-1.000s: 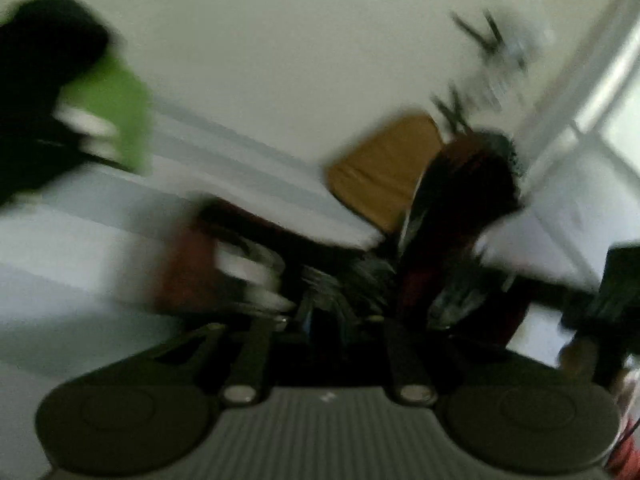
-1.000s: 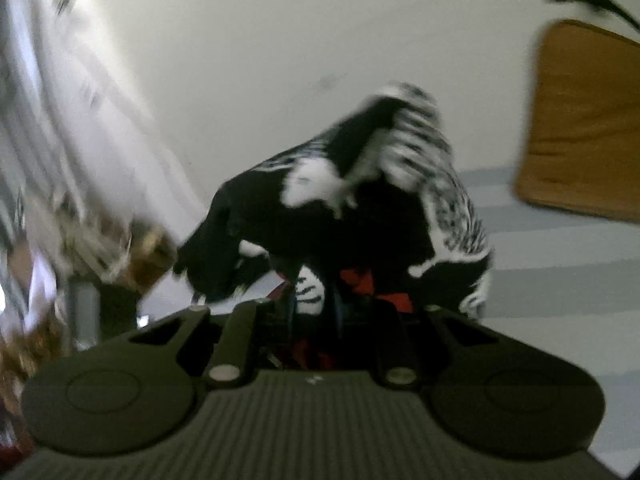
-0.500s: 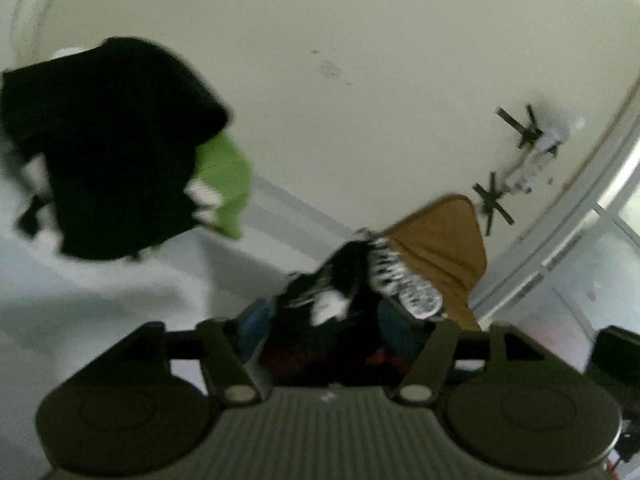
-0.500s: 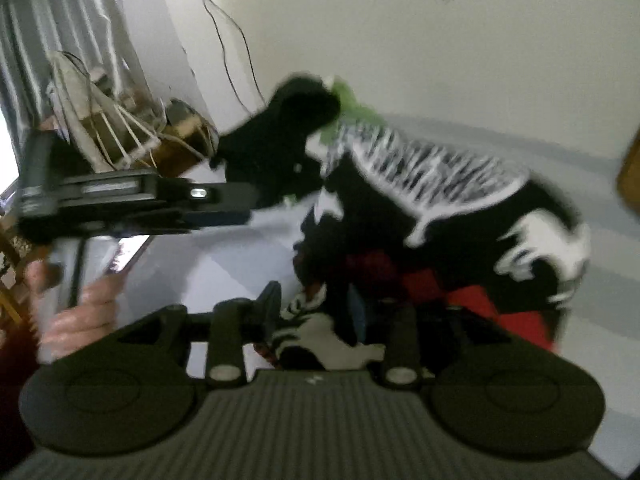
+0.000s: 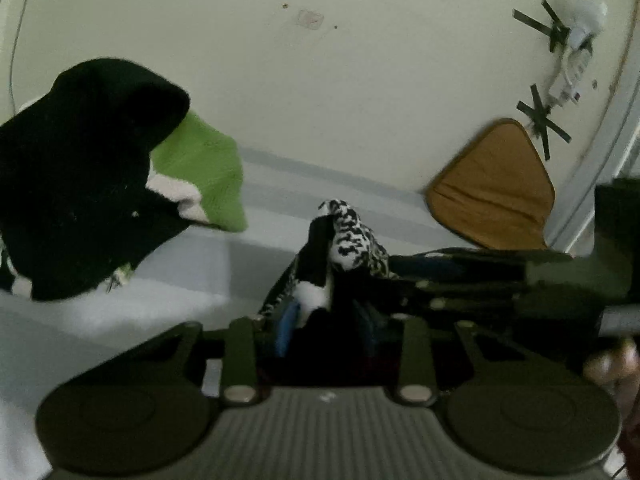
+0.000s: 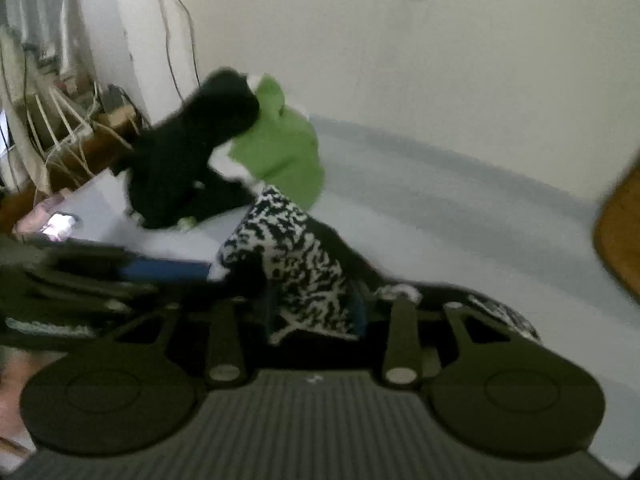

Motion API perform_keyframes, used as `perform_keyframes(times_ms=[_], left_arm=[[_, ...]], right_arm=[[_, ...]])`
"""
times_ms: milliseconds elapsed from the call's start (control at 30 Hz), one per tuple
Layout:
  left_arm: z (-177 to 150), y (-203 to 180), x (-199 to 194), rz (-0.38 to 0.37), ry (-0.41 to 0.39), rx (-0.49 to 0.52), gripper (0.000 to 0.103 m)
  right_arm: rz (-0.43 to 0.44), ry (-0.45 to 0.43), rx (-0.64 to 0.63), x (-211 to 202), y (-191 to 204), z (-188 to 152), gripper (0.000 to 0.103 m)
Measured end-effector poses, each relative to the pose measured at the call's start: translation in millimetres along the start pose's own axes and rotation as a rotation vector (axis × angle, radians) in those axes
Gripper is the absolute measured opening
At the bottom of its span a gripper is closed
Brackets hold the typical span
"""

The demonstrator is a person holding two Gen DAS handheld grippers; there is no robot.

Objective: Fold small clothes

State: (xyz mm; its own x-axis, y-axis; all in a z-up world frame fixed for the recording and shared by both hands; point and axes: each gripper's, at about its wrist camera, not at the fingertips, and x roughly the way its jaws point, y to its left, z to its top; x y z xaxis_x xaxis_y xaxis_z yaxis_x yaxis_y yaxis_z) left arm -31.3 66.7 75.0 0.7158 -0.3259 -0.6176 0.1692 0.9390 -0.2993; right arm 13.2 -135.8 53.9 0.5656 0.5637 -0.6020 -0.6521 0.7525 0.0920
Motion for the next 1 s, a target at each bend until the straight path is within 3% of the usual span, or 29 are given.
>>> perform_keyframes(times_ms=[67, 233, 300, 333, 400, 467, 500, 600, 667, 767, 867, 1000], left_arm=[[1, -3, 1, 0.002, 0.006, 0.007, 0.036], [3, -10, -4, 0.014, 0.013, 0.024, 0.041], [3, -9, -12, 0.017, 0.019, 0.016, 0.051], [3, -8, -15, 0.030, 0.016, 0.013, 0.063], [2, -6, -26, 0.061, -0.003, 0.014, 0.072], [0, -2, -34, 0.057, -0.015, -0.001, 0.096], [0, 0, -35, 0.044, -0.011, -0.018, 0.102], [-1, 6, -28, -0.013, 0.036, -0.056, 0.103], [1, 10, -19, -0.013, 0.072, -0.081, 0.103], [11, 16, -12, -0.003, 0.070, -0.105, 0.103], [20, 17, -6, -0.014, 0.070, -0.117, 0.103], [13, -1, 21, -0.109, 0.226, -0.071, 0.103]], right_arm=[[0.010, 0.013, 0.056, 0, -3, 4, 0.042], [-0.019, -0.054, 0.024, -7, 6, -6, 0.043], [-0.022, -0.091, 0.033, -22, 9, -11, 0.047], [-0.018, -0.114, 0.043, -30, 10, -11, 0.050], [-0.019, -0.191, 0.069, -58, 9, -22, 0.066], [-0.056, -0.287, 0.104, -87, 7, -38, 0.075], [-0.071, -0.322, 0.130, -99, 3, -47, 0.082], [-0.085, -0.340, 0.260, -115, -18, -72, 0.088], [-0.039, -0.301, 0.371, -112, -38, -84, 0.088], [0.014, -0.243, 0.538, -97, -64, -96, 0.088], [0.061, -0.218, 0.618, -81, -80, -99, 0.088], [0.109, -0.171, 0.643, -55, -84, -95, 0.089]])
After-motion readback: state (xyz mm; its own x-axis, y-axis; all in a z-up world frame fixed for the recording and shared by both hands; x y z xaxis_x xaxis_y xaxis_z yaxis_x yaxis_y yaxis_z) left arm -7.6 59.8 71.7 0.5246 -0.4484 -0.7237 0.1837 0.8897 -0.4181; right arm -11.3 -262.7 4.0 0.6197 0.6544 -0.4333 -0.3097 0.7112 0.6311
